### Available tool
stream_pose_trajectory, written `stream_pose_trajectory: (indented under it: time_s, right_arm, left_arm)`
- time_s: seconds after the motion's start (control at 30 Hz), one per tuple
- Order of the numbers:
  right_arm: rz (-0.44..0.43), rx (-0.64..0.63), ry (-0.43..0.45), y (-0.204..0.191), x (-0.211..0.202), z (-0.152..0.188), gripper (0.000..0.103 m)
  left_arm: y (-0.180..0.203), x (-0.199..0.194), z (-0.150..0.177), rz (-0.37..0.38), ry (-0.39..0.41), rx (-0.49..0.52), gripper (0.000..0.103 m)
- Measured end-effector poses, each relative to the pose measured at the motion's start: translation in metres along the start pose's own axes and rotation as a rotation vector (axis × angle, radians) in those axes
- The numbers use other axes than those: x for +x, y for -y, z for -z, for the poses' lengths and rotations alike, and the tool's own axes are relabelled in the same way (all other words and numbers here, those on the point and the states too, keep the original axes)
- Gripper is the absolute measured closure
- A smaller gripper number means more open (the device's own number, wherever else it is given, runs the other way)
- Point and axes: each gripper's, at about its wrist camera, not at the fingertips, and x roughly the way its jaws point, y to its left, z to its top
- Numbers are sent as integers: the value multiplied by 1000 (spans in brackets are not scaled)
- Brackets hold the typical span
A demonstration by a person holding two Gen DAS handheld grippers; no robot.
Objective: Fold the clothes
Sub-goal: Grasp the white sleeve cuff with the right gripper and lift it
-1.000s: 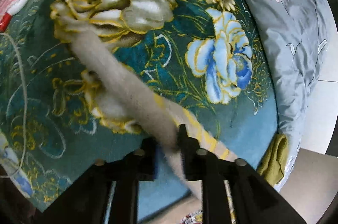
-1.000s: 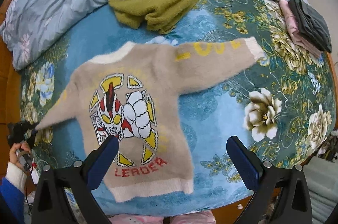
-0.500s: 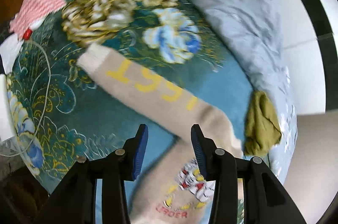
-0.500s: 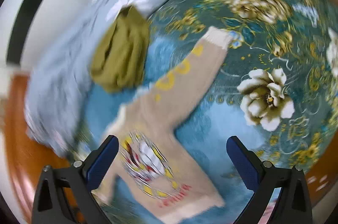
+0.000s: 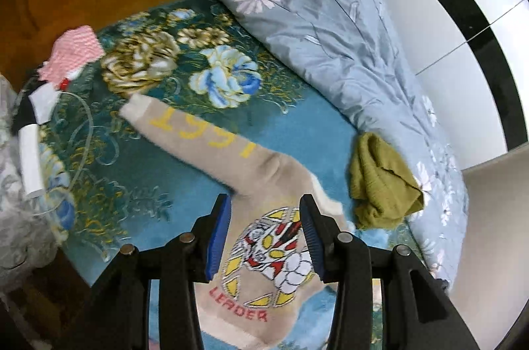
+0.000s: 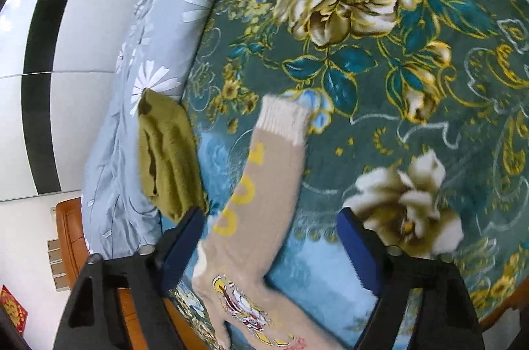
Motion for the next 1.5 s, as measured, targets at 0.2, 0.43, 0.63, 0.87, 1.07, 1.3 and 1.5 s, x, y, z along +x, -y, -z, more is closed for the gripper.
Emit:
stream_pose_trajectory:
  time_s: [0.2,0.43,0.63,0.87,1.07,1.3,1.5]
  right_arm:
    - [12,-3,-39,-1,41,-33,59]
    - [81,16,-63,2,86,-60,80]
    - [130,80,-77,14,118,-77,77]
    - [192,100,-68,16,137,-83,74]
    - [186,81,-27,2,123,-75,94]
    - [36,-72,63,-44,66,-47,94]
    - [-153,-338,128,-140,13,21,94]
  left_arm:
    - [1,-17,-3,-68,50,-57,59]
    - [11,-16,-15,-126,67,-82,59]
    - [14,-6,-23,-187,47,-66,59]
    - [13,2,-26,-219,18,-33,59]
    - [1,1,-28,-203,8,-30,59]
    - [-29,2,-29,-134,-1,-71,59]
    - [-75,4,-35,-87,-9,-119,59]
